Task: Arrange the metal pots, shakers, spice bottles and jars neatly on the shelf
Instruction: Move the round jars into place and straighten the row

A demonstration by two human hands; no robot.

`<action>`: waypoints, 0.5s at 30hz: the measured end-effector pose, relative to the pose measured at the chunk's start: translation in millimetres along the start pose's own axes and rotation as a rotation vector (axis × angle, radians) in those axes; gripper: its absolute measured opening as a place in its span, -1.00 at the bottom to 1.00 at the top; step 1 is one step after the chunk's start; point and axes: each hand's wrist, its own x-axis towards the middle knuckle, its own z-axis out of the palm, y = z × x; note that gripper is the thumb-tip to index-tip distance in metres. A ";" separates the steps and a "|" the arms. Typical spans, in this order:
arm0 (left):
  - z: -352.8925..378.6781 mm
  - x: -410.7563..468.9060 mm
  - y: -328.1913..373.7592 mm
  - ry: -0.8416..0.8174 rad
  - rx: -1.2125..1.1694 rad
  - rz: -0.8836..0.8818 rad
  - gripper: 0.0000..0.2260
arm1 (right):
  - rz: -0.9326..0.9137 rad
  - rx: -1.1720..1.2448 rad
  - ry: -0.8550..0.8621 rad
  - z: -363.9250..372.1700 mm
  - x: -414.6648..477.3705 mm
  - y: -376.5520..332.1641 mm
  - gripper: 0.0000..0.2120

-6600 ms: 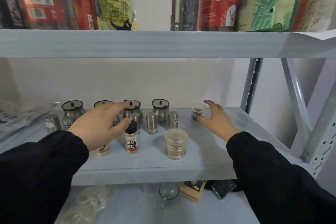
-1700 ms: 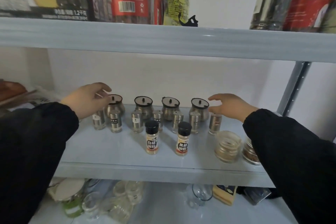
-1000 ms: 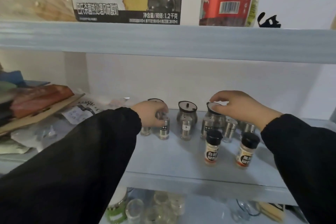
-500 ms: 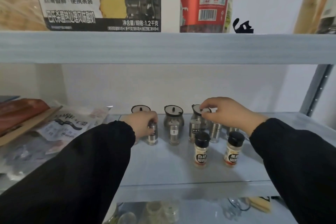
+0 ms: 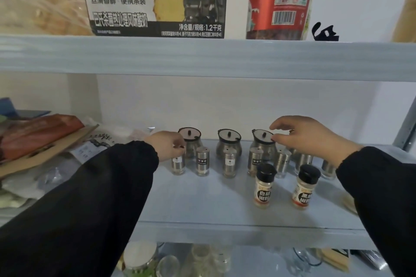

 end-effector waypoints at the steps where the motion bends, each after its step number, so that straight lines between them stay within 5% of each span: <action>1: 1.1 -0.9 1.2 0.008 0.009 0.005 -0.76 | 0.000 -0.003 0.002 -0.1 0.4 0.8 -0.77; 15: 13.2 4.4 -4.1 0.034 -0.046 -0.017 -0.73 | 0.033 -0.021 0.011 -4.2 -9.6 2.7 -0.72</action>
